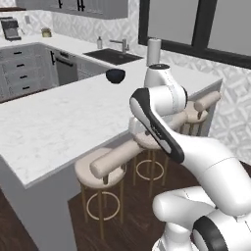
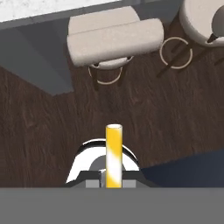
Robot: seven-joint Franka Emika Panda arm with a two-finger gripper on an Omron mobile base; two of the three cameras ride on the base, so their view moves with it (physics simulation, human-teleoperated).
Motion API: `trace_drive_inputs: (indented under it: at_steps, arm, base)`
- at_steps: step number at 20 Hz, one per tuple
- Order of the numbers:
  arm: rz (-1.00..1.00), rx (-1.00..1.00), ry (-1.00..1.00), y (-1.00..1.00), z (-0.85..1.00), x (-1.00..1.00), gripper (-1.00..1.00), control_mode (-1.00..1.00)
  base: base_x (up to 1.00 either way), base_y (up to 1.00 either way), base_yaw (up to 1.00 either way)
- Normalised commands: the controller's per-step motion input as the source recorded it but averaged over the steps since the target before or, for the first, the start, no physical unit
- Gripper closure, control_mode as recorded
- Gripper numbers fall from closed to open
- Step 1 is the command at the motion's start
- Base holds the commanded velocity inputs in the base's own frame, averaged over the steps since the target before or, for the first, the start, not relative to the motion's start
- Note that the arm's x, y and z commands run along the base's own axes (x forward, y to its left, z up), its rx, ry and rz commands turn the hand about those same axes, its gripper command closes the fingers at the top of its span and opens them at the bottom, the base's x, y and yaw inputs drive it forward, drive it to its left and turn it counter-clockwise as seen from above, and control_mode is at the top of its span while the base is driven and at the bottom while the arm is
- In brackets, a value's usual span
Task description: Take a straw from the drawer in front and place it inside the glass cup on the dining counter.
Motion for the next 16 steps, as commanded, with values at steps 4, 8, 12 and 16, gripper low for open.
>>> trace_drive_inputs:
  at_steps: [4, 8, 12, 16]
  arm:
    - [0.00, 0.00, 0.00, 0.00, 0.00, 0.00, 1.00, 1.00]
    - [0.00, 0.00, 0.00, 0.00, 0.00, 0.00, 1.00, 1.00]
    - [0.00, 0.00, 0.00, 0.00, 0.00, 0.00, 1.00, 1.00]
    - [0.00, 0.00, 0.00, 0.00, 0.00, 0.00, 1.00, 1.00]
  base:
    - [0.22, -0.97, 0.48]
    - [0.22, -0.98, 0.48]
    - [0.12, -1.00, 0.46]
    - [0.01, -1.00, 0.42]
